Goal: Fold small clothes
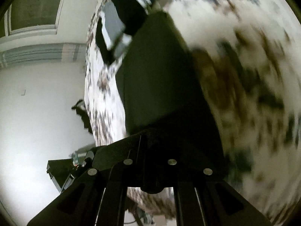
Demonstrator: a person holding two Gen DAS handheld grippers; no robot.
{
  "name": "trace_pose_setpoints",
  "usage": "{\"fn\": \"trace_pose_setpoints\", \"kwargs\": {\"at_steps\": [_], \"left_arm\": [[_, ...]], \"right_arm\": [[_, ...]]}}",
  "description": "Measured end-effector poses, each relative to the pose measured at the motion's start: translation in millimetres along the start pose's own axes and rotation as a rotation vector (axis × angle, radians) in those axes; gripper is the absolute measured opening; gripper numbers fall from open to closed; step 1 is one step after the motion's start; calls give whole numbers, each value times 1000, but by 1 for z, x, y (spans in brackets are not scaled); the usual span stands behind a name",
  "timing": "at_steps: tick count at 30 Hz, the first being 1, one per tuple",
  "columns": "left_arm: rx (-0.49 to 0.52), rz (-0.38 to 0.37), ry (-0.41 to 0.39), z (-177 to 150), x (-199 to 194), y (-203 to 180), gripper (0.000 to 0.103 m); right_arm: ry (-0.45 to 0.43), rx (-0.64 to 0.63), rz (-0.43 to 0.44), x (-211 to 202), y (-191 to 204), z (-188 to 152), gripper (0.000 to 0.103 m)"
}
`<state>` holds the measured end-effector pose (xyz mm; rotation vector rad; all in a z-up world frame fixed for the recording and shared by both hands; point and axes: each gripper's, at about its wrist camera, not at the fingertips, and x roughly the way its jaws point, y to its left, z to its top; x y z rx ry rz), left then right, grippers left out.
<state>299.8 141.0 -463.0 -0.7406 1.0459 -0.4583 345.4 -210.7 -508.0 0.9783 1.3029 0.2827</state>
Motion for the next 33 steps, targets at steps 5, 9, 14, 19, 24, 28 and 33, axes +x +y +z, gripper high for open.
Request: {"fn": "trace_pose_setpoints", "kwargs": {"at_steps": [5,9,14,19,24,28,33], "left_arm": [[34,6,-26,76,54,4,8],[-6,55,-9,130,103,24,13],[-54,53,-32,165,122,44,67],[-73,29,-42,158,94,54,67],[-91,56,-21,94,54,65,67],[-169,113,-22,9,23,76,67],[-381,38,-104,-71,19,87,78]], "right_arm": [[-53,13,-14,22,17,90,7],[-59,85,-6,50,19,161,8],[-64,162,62,60,13,209,36],[-66,96,-1,34,5,206,56],[20,7,-113,22,-19,179,67],[100,-42,-144,17,-41,170,71],[179,-85,-52,36,-50,197,86]]}}
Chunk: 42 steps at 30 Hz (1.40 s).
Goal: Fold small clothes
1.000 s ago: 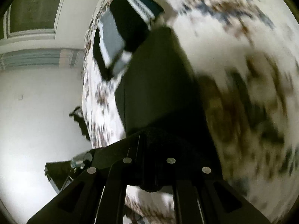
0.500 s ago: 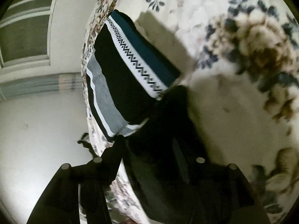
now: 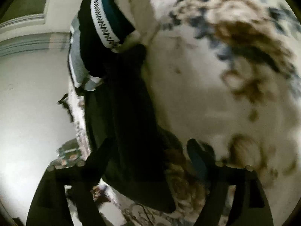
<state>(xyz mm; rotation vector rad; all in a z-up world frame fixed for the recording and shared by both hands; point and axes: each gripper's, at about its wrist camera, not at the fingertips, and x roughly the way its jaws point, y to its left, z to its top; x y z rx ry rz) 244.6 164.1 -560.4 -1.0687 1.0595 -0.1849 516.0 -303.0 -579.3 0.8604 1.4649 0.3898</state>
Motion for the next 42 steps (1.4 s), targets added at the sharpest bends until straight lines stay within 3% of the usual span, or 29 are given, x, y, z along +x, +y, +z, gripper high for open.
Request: {"fn": "trace_pose_setpoints", "kwargs": {"at_steps": [3,7,10,14,16,17,18,19,25,28,31,34,35,36,37,39,42], "left_arm": [[-76,-41,26,-18,32,8,78],[-122,-51,16,-16,72,14,78],[-157,-60,-62,-7,80,11,79],[-219,-67,-182,1,80,7,75],[-223,-38,-219,10,78,2,42],[-208,-34,-215,14,76,2,29],[-188,-33,-213,18,73,0,26],[-159,-20,-207,24,69,-5,25],[21,17,-98,67,40,-42,23],[109,35,-22,82,30,-52,23],[156,44,113,93,38,-51,23],[214,98,276,91,74,-51,40],[232,115,304,88,83,-51,47],[252,139,313,85,91,-50,56],[249,153,309,84,92,-50,59],[227,145,281,82,84,-51,61],[175,158,210,73,49,-50,61]], "right_arm": [[71,-90,24,25,6,32,86],[174,-177,38,63,18,53,87],[208,-214,42,89,26,70,90],[202,-204,113,109,33,84,91],[172,-185,135,111,34,85,88],[152,-176,142,110,34,83,66],[150,-168,151,110,34,79,28],[153,-157,146,110,32,76,26],[20,-26,200,64,21,14,21],[-49,72,186,28,9,-69,21],[-78,177,137,8,-8,-162,21],[-52,307,106,11,-35,-230,23],[-38,328,88,18,-42,-241,29],[-23,369,46,22,-55,-251,32],[-18,398,35,24,-64,-256,35],[32,448,57,25,-79,-258,55],[95,485,57,14,-87,-261,59]]}}
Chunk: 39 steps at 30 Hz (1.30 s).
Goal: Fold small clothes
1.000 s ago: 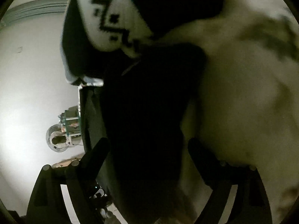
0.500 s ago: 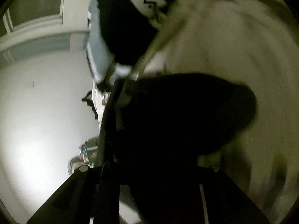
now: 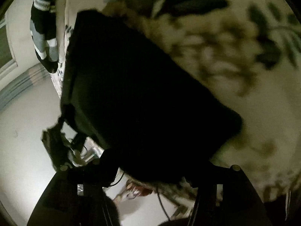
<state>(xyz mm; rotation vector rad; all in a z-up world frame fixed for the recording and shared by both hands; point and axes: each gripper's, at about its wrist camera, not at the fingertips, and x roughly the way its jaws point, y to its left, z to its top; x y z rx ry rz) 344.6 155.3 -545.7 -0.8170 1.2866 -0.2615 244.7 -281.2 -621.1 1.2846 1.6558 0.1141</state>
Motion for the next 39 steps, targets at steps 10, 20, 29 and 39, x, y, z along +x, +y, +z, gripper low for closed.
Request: {"fn": "trace_pose_setpoints", "kwargs": {"at_steps": [10,20,29,39], "left_arm": [[-87,292,-128,-114,-84,55,67],[-61,461,-97,-141,-17,102,92],[-74,510,-122,-136,-3,91,103],[30,591,-191,-100,-57,34,103]], "right_arm": [[53,-77,-197,-63,-13,-13,66],[-205,-507,-233,-41,130,111,66],[-253,-575,-298,-11,166,119,5],[-283,-535,-311,-10,187,163,5]]}}
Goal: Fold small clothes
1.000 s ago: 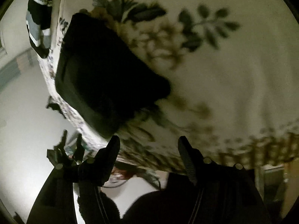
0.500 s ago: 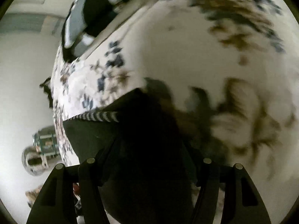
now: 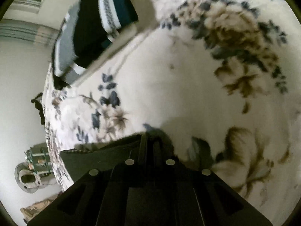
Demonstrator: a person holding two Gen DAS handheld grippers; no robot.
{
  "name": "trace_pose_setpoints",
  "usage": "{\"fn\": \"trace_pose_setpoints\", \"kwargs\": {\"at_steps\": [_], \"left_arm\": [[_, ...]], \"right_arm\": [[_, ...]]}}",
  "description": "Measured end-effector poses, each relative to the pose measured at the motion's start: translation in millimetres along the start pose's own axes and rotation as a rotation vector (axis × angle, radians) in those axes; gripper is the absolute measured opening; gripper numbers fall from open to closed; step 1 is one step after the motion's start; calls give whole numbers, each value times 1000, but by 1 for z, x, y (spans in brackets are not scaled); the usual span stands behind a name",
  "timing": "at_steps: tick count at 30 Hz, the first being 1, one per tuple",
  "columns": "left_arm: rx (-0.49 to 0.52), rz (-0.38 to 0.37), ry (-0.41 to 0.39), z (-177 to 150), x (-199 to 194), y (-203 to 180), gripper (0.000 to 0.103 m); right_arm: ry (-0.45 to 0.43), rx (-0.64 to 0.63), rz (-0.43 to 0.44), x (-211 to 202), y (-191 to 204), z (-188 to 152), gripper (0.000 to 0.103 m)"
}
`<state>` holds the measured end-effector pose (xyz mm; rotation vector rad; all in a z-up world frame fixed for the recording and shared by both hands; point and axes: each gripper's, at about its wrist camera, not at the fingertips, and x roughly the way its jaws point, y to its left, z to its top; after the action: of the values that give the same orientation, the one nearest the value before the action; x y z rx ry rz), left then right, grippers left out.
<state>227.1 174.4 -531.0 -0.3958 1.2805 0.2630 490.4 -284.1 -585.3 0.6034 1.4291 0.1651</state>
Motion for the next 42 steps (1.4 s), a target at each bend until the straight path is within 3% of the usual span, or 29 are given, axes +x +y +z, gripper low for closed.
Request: {"fn": "trace_pose_setpoints", "kwargs": {"at_steps": [2,4,5,7,8,9,10,12,13,14,15,16,18,20,21,25,28,29,30,31,32,33,37,39,40,41,42], "left_arm": [[20,-36,-23,26,1,-14,103],[48,-74,-48,53,10,-36,103],[70,-102,-58,61,13,-32,103],[127,-149,-64,83,32,-55,103],[150,-175,-57,93,40,-62,102],[167,-198,-40,100,45,-73,92],[175,-228,-16,110,59,-84,82],[165,-295,40,124,85,-95,34],[155,-296,57,127,91,-97,34],[144,-303,49,126,92,-98,28],[124,-321,41,127,92,-94,23],[78,-352,44,127,92,-87,20],[-10,-423,46,128,91,-69,17],[-33,-446,54,127,95,-62,17],[-36,-451,60,126,98,-61,17],[-1,-419,80,128,89,-65,24],[45,-348,32,123,65,-64,27],[62,-304,9,120,56,-61,31],[79,-247,-20,114,46,-58,37],[84,-208,-36,108,41,-54,42],[86,-163,-45,99,35,-46,59],[82,-111,-43,88,31,-37,76],[30,8,33,41,32,-1,78],[1,32,86,15,38,13,78],[-14,59,112,1,43,21,78],[-20,65,131,-9,46,25,78],[-21,65,144,-17,49,28,78]], "right_arm": [[71,26,40,11,-8,4,7],[73,63,91,5,-18,2,9],[71,67,107,1,-21,1,15],[60,70,119,-6,-23,-5,45],[50,66,137,-8,-24,-8,66],[41,59,154,-9,-24,-10,69],[47,37,187,-6,-23,-13,69],[92,7,184,7,-20,-15,69],[94,-5,188,11,-19,-14,69],[87,-13,191,16,-18,-13,62],[70,-19,186,18,-17,-11,26],[51,-17,186,17,-16,-10,5],[-7,15,207,9,-16,-3,5],[-73,-1,128,1,-14,4,4],[-62,6,109,7,-16,9,4],[87,49,126,27,-23,13,9],[125,76,172,1,-35,1,32],[127,81,179,-10,-40,-8,47],[125,82,183,-20,-43,-18,56],[129,85,190,-28,-46,-31,59],[151,94,191,-32,-50,-46,59],[177,110,187,-33,-53,-61,59],[257,164,186,-28,-60,-118,59],[272,139,142,-19,-54,-142,56],[271,129,116,-16,-53,-149,47],[249,125,99,-15,-52,-157,13],[232,117,77,-16,-51,-163,12]]}}
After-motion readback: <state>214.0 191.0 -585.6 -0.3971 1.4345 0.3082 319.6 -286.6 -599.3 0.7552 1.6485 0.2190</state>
